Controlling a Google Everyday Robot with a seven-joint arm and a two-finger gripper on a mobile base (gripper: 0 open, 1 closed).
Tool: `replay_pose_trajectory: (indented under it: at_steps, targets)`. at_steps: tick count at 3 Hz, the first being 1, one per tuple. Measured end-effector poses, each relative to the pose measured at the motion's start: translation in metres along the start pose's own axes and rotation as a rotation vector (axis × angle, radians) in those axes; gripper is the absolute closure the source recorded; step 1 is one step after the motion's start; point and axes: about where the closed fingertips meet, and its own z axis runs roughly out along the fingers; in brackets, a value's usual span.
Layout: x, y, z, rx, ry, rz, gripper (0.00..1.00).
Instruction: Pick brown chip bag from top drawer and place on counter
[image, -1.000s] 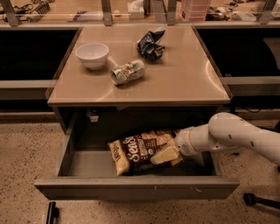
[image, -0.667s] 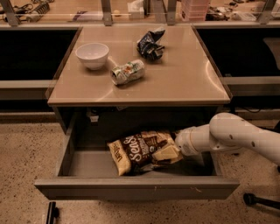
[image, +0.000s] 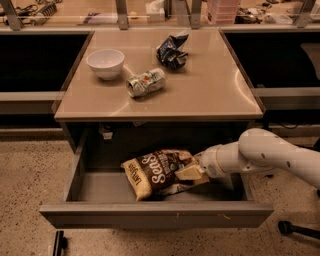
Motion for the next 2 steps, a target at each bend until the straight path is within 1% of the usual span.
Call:
replay_pose_trajectory:
  at_steps: [1, 2]
  targets:
    - [-0.007, 0.008, -0.006, -0.01, -0.013, -0.018, 1.0]
    - [-0.039, 0.02, -0.054, -0.012, -0.059, -0.047, 1.0]
